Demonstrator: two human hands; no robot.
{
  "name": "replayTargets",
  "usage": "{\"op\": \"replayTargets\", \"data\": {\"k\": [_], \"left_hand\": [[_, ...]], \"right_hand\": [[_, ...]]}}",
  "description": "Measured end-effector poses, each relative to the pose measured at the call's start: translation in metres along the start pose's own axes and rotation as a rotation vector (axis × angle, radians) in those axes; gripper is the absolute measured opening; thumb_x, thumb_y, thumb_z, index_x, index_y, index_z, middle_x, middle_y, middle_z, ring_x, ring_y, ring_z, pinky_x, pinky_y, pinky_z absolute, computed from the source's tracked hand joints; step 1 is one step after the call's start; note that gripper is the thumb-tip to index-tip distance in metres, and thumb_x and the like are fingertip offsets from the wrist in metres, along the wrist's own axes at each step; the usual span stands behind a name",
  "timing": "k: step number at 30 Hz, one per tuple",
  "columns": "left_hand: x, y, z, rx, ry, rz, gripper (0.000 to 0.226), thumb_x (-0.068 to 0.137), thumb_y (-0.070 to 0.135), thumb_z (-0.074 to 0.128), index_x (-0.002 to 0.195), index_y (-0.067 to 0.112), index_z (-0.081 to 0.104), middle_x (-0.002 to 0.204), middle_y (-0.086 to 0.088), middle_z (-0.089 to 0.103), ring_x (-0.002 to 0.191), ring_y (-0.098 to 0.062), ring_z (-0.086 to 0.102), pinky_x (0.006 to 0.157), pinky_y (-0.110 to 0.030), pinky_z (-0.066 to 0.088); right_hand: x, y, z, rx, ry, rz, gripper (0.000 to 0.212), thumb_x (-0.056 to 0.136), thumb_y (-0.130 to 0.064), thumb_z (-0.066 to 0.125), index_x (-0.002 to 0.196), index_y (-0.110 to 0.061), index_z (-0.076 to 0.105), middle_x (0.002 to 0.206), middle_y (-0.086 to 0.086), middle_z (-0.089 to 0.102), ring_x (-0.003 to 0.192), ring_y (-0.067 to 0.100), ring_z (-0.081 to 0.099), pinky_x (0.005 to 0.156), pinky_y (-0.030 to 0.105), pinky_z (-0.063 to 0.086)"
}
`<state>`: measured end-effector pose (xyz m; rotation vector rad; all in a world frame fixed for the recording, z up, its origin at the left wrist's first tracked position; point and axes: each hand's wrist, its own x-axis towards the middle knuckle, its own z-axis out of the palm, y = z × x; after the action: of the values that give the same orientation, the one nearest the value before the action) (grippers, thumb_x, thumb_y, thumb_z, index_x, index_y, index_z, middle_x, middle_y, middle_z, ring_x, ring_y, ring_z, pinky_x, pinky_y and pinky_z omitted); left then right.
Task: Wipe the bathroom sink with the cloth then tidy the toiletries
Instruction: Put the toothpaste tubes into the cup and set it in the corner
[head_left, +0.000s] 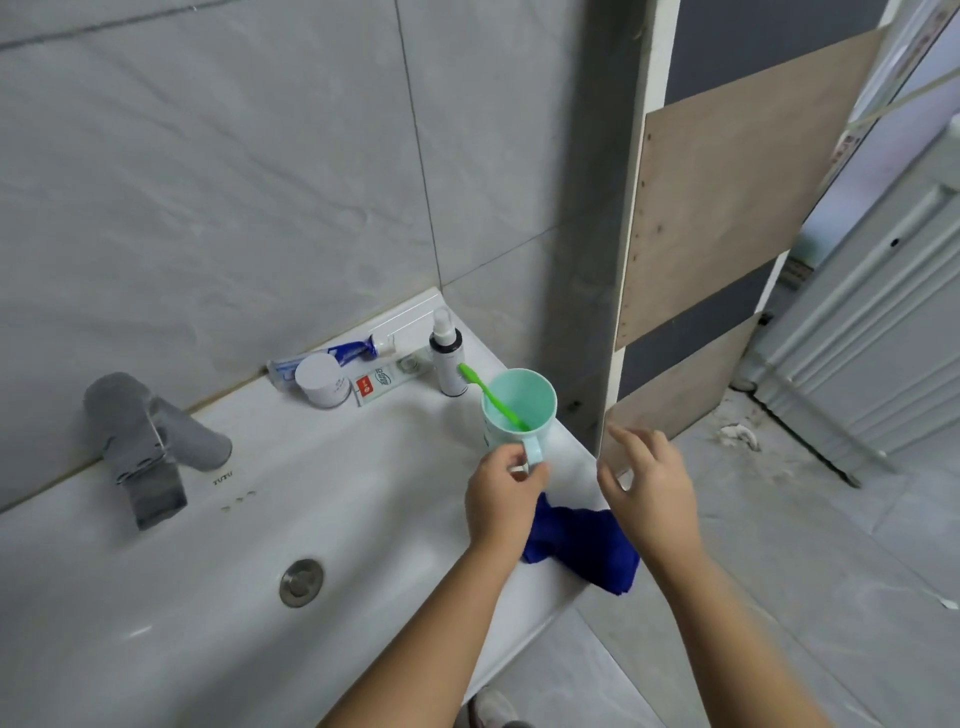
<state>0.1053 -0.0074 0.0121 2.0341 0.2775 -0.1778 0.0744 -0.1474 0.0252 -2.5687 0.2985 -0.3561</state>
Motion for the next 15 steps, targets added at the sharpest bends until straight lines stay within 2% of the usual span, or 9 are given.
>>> {"op": "replayTargets", "data": {"k": [5, 10, 15], "left_hand": [[0.001, 0.005, 0.001, 0.048, 0.014, 0.01, 0.007, 0.081, 0.021, 0.066, 0.077, 0.015, 0.063, 0.077, 0.0, 0.066, 0.078, -0.021, 0.061, 0.067, -0.026, 0.044], [0.0, 0.007, -0.007, 0.056, -0.018, 0.031, 0.014, 0.082, 0.019, 0.066, 0.074, 0.016, 0.054, 0.074, 0.002, 0.059, 0.073, -0.019, 0.054, 0.065, -0.025, 0.039], [-0.012, 0.0, -0.036, 0.05, -0.007, 0.083, 0.025, 0.08, 0.014, 0.067, 0.064, 0.024, 0.05, 0.068, 0.003, 0.06, 0.072, -0.022, 0.057, 0.067, -0.03, 0.044]], "right_hand": [[-0.006, 0.0, -0.001, 0.031, -0.009, 0.053, 0.04, 0.082, -0.012, 0.066, 0.121, -0.01, 0.059, 0.112, 0.013, 0.061, 0.101, 0.03, 0.055, 0.084, 0.038, 0.047], [-0.009, -0.003, 0.001, 0.044, -0.047, 0.045, 0.041, 0.083, -0.015, 0.063, 0.124, -0.014, 0.057, 0.115, 0.009, 0.059, 0.104, 0.025, 0.053, 0.086, 0.033, 0.045], [-0.009, -0.016, 0.004, 0.099, -0.073, -0.048, 0.039, 0.082, -0.011, 0.064, 0.121, -0.013, 0.059, 0.113, 0.007, 0.06, 0.104, 0.024, 0.053, 0.087, 0.028, 0.038]]}}
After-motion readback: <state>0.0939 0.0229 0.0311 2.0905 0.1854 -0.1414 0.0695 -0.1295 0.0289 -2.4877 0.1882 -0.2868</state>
